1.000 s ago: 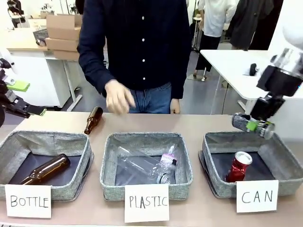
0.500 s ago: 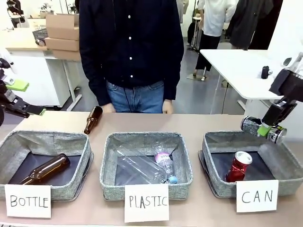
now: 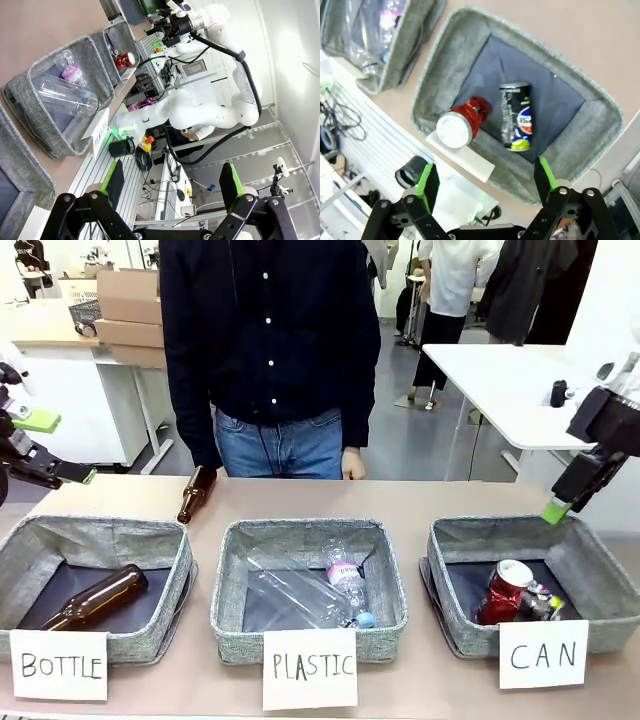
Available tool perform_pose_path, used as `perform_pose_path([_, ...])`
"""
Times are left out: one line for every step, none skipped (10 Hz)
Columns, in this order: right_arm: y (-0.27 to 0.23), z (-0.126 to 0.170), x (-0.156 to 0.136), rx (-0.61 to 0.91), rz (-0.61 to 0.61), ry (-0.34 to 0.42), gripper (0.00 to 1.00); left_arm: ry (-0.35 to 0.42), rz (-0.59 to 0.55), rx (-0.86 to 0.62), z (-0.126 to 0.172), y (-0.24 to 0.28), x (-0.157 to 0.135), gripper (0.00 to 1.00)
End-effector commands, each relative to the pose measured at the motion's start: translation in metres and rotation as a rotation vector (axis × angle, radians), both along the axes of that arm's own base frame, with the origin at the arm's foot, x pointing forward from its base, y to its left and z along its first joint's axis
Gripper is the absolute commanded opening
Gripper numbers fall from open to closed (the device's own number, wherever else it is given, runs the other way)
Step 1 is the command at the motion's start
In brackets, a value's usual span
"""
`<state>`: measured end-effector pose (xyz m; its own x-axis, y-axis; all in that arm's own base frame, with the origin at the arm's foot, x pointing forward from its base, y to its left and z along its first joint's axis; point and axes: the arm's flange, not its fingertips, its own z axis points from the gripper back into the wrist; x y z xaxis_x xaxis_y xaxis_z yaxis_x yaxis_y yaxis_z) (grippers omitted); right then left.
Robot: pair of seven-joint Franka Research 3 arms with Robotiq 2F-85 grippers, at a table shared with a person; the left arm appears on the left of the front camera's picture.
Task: Sort the can waste into the basket.
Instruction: Pick up the can waste from the table and place it in the right Fabric basket.
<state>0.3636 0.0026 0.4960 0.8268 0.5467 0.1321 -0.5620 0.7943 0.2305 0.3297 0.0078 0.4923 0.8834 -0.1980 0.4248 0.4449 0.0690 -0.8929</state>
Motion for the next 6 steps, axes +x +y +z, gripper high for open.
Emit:
perform_pose_path([-0.002,-0.004,0.004,0.036,-0.024,-0.022,1.0,0.01,0.006,-0.002,0.003,0.0,-0.002,1.0])
perform_pose_path([-0.002,-0.003,0.005,0.062,-0.028,-0.028,1.0,0.01,0.006,-0.002,0.003,0.0,-0.002,1.0])
perform_pose_path([-0.001,0.002,0.006,0.142,-0.043,-0.041,1.0,0.01,0.006,-0.002,0.003,0.0,-0.002,1.0])
perform_pose_path([0.005,0.018,0.006,0.472,-0.091,-0.098,1.0,0.01,0.006,-0.002,0.003,0.0,-0.002,1.0])
perform_pose_path([0.008,0.035,0.004,0.933,-0.114,-0.075,1.0,0.01,0.006,-0.002,0.003,0.0,-0.002,1.0])
perform_pose_path([0.007,0.048,0.003,1.343,-0.133,0.025,1.0,0.01,0.006,-0.002,0.003,0.0,-0.002,1.0])
